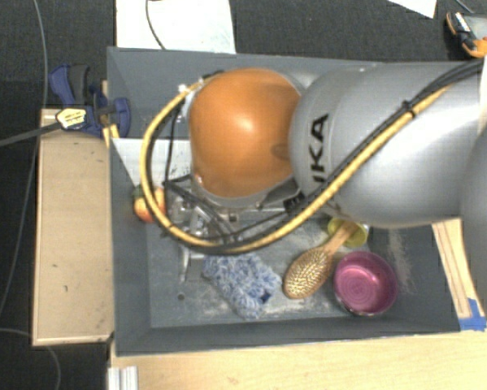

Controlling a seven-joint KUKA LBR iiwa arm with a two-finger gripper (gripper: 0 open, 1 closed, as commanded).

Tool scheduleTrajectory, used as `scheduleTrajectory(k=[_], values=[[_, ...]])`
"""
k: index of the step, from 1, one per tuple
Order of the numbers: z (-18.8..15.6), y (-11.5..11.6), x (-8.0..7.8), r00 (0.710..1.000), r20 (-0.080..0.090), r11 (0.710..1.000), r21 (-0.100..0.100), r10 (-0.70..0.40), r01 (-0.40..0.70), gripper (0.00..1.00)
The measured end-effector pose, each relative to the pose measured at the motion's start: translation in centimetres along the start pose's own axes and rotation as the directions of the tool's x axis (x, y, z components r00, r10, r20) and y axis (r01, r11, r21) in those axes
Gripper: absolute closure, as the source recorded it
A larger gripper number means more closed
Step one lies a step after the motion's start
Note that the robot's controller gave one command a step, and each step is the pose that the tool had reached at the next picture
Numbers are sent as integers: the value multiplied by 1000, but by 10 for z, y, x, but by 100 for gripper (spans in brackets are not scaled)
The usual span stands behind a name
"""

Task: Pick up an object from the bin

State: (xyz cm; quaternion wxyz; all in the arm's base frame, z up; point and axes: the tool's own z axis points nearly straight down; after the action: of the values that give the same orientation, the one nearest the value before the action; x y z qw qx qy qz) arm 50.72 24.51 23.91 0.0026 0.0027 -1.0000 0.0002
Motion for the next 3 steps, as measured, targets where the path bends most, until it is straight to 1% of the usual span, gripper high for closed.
scheduleTrajectory(k=[1, 2, 3], values=[[-5, -2, -2, 1000, 7, 1000, -2, 8, -8, 0], [131, -95, -16, 997, 10, 997, -2, -82, 82, 0], [168, -96, -40, 996, 21, 996, -8, -87, 87, 0]])
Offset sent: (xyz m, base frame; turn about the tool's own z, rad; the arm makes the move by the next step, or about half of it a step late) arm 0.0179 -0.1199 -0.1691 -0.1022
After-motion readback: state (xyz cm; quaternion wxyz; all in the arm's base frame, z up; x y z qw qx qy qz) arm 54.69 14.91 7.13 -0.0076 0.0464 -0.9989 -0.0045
